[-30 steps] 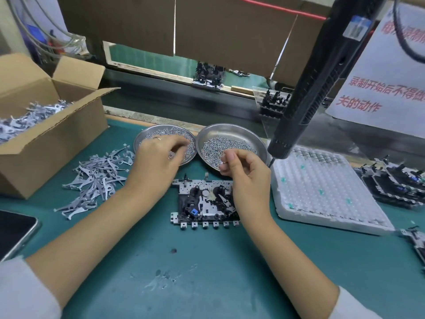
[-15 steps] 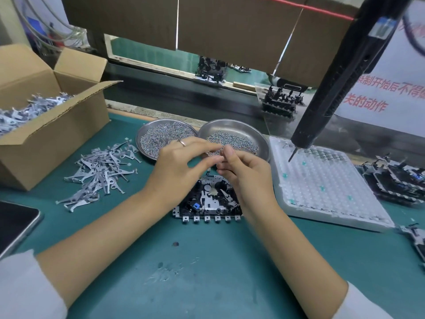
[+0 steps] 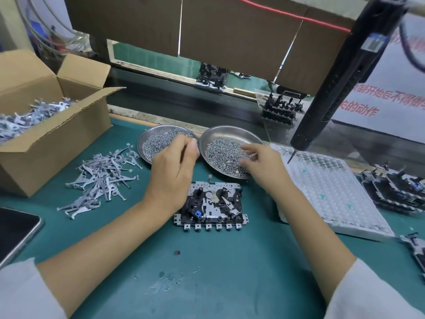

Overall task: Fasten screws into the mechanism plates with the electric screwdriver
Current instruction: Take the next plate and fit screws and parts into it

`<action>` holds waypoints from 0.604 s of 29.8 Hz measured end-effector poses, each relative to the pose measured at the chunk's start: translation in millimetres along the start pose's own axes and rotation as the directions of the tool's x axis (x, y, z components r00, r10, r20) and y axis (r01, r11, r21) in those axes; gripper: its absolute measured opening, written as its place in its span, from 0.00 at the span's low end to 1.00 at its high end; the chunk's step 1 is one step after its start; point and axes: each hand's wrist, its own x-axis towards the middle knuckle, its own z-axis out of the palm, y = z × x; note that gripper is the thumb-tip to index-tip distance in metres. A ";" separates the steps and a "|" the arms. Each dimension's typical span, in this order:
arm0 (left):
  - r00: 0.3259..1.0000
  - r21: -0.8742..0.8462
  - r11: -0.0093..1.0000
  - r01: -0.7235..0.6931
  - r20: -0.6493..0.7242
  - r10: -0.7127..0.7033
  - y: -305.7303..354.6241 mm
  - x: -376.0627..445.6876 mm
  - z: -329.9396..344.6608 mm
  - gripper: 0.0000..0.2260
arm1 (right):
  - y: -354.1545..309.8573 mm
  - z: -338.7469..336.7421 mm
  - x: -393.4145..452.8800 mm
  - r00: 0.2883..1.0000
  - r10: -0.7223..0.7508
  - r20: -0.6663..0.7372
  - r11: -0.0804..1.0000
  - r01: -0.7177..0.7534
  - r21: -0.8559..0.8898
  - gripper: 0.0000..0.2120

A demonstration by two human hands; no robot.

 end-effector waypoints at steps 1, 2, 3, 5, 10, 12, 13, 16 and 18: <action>1.000 -0.009 1.000 0.028 -0.013 -0.028 -0.7 0.5 -0.2 0.15 | 2.9 0.8 5.0 0.997 0.027 0.071 0.995 -0.020 -0.102 0.15; 0.998 -0.022 0.998 0.056 -0.024 -0.056 -1.3 1.2 -0.3 0.15 | 4.0 2.2 8.3 0.993 0.052 0.110 0.984 -0.032 -0.175 0.14; 0.996 -0.042 0.996 0.084 -0.032 -0.086 -1.8 1.8 -0.4 0.15 | 4.3 3.6 10.9 0.990 0.070 0.121 0.977 -0.043 -0.209 0.12; 0.989 -0.093 0.986 0.140 -0.034 -0.143 -2.8 3.2 -0.6 0.12 | 3.3 5.3 14.6 0.991 0.091 0.100 0.979 -0.071 -0.191 0.09; 0.976 -0.211 0.953 0.216 0.023 -0.216 -1.9 2.8 0.2 0.05 | 4.9 3.8 16.0 0.994 0.105 -0.024 0.994 -0.106 -0.031 0.10; 0.972 -0.239 0.942 0.236 0.033 -0.235 -1.2 1.4 0.6 0.06 | 6.6 4.5 13.7 0.994 0.073 -0.084 0.997 -0.071 0.023 0.10; 0.970 -0.254 0.937 0.241 0.038 -0.239 -0.8 0.4 0.8 0.07 | 7.0 4.7 11.9 0.992 0.056 -0.109 0.997 -0.050 0.053 0.09; 0.966 -0.297 0.920 0.257 0.071 -0.247 0.0 -2.4 2.4 0.07 | 9.5 3.3 4.1 0.986 0.036 -0.163 0.986 -0.009 0.165 0.07; 0.965 -0.326 0.909 0.261 0.088 -0.246 1.0 -3.5 4.0 0.07 | 12.0 1.0 -0.1 0.981 0.051 -0.188 0.963 0.001 0.269 0.06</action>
